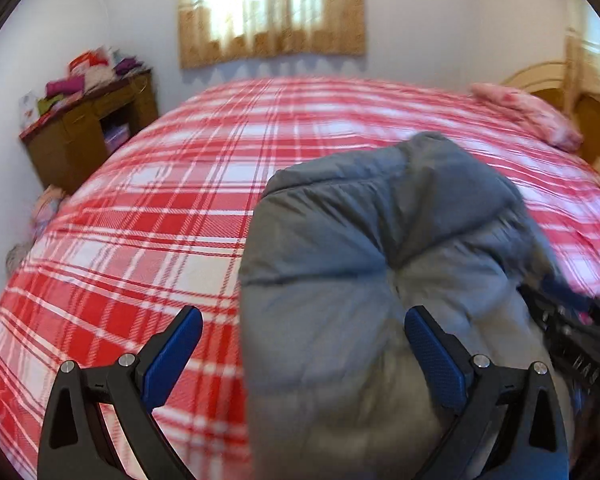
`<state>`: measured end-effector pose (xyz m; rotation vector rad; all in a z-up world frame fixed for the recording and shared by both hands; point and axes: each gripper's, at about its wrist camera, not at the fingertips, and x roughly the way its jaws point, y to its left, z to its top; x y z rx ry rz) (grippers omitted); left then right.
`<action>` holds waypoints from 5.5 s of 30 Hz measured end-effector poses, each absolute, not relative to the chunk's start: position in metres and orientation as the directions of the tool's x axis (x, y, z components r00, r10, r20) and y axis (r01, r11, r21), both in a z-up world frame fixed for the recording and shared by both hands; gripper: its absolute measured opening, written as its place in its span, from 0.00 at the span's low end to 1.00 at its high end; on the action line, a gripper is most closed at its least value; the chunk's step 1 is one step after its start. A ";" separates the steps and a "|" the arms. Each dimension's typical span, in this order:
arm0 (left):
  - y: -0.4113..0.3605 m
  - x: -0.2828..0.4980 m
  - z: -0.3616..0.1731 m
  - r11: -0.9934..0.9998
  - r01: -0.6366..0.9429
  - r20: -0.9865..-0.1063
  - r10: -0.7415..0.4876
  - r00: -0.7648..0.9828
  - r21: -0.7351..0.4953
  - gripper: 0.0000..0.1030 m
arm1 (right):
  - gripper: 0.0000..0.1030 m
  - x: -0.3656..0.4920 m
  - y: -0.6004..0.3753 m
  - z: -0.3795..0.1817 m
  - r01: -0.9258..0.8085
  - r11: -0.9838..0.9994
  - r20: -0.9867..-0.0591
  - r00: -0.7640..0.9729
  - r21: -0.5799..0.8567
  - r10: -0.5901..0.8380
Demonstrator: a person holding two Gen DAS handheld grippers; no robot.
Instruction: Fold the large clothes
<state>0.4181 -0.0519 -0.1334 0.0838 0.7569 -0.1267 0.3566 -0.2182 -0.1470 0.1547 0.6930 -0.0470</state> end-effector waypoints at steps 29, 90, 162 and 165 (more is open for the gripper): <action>-0.092 0.359 -0.130 0.929 0.344 -0.669 -0.169 0.724 0.137 0.21 | 0.20 0.327 -0.243 -0.167 -0.055 0.819 -0.519 0.749 0.571 0.412; 0.182 0.295 -0.146 0.988 -0.151 -0.647 0.142 0.749 0.042 0.52 | 0.19 0.393 0.011 -0.151 -0.456 0.809 -0.604 0.543 0.371 0.583; 0.183 0.155 -0.023 0.936 -0.350 -0.354 0.321 0.879 -0.022 0.94 | 0.87 0.220 0.004 -0.040 -0.380 0.921 -0.397 0.835 0.084 0.381; 0.180 0.155 -0.024 0.939 -0.345 -0.352 0.318 0.880 -0.014 0.94 | 0.87 0.218 0.002 -0.039 -0.383 0.920 -0.393 0.835 0.088 0.385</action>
